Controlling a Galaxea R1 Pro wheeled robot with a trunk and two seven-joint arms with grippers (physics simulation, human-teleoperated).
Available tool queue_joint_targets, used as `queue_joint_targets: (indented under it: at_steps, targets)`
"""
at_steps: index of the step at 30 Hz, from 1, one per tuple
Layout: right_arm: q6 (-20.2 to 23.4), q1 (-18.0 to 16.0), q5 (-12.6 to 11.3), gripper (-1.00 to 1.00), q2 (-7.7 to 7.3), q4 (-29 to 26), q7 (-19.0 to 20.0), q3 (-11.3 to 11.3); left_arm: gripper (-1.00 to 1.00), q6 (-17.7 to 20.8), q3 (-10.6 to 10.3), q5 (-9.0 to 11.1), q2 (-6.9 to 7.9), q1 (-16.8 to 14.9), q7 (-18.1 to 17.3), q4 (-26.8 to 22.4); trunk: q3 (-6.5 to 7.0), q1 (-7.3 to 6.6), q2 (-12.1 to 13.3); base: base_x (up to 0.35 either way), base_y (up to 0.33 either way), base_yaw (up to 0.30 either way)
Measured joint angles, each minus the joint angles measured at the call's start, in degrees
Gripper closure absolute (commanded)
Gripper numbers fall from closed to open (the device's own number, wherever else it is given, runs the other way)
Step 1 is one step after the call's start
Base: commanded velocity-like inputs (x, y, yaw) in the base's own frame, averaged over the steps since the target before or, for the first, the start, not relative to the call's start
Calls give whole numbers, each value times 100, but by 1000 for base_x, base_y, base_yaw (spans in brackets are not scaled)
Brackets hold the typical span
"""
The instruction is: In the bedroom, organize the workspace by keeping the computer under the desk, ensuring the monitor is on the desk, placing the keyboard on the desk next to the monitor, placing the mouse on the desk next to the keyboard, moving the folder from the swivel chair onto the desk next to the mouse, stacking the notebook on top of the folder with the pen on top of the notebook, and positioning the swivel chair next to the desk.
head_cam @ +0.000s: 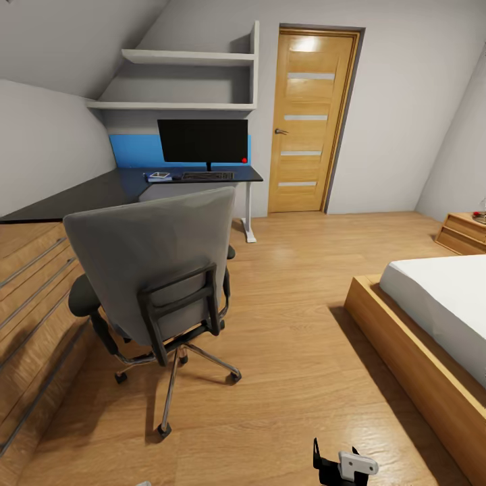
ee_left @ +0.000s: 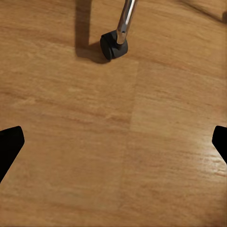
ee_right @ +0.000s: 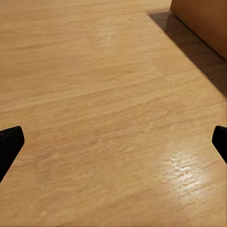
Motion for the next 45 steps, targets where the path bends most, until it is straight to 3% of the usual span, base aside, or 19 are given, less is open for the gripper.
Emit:
queue_joint_targets:
  at_steps: [15,45]
  targets:
    - [-10,-1,12,-100,11,-3,8,4,-100,0,0,-3,0,1,0,-1,0,0,0,0,0,21]
    - [-14,-1,77,-100,27,-4,-8,15,-100,0,0,-3,0,1,0,-1,-51,0,0,0,0,250]
